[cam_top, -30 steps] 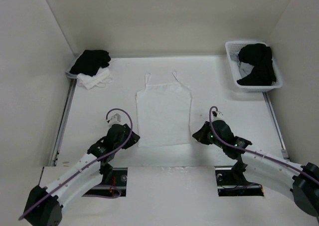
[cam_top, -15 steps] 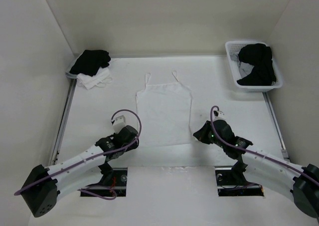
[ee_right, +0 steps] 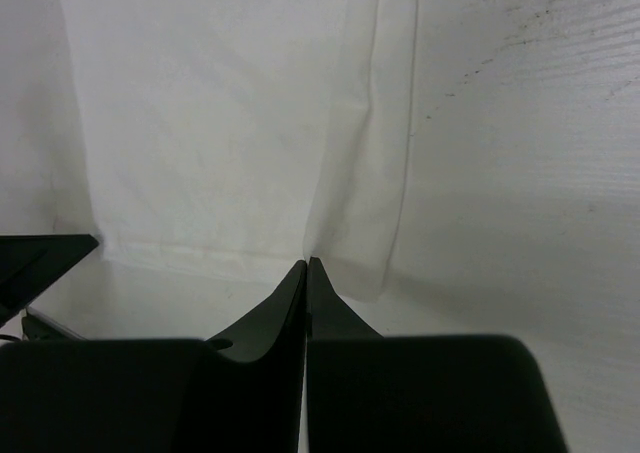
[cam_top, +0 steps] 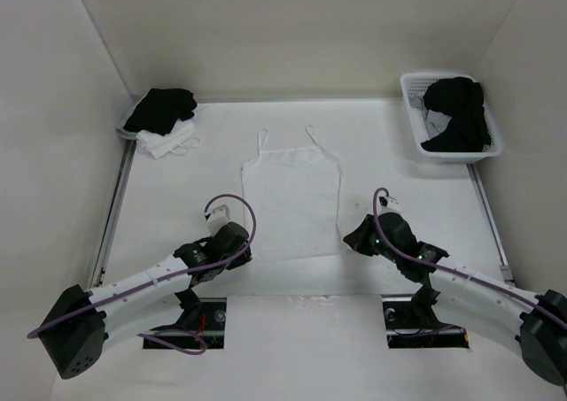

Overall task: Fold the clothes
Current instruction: Flatten the tank top out, then fold the tank top

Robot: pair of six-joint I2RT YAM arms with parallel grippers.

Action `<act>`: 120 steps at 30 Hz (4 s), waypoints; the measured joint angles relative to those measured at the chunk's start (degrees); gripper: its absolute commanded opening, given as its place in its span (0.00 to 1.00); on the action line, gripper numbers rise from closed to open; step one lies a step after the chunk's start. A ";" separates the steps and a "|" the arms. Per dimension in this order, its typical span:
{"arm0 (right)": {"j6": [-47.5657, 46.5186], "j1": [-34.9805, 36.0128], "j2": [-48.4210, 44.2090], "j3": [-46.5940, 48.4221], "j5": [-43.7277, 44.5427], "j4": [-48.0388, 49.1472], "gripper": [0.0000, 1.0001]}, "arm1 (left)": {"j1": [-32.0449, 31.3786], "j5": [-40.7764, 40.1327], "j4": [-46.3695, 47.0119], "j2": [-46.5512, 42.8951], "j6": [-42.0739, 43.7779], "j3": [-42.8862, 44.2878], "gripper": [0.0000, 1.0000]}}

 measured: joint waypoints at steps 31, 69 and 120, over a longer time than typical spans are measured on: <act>1.57 2.97 -8.02 0.07 1.25 -5.29 0.00 | -1.07 0.59 -7.80 -19.12 -1.14 1.42 0.00; -11.06 -22.05 53.70 53.72 -8.17 7.61 0.00 | 33.79 5.33 36.52 43.85 8.68 36.20 0.03; -5.90 -15.02 42.40 18.10 -2.80 23.56 0.44 | 35.47 14.45 50.03 39.76 8.11 9.42 0.14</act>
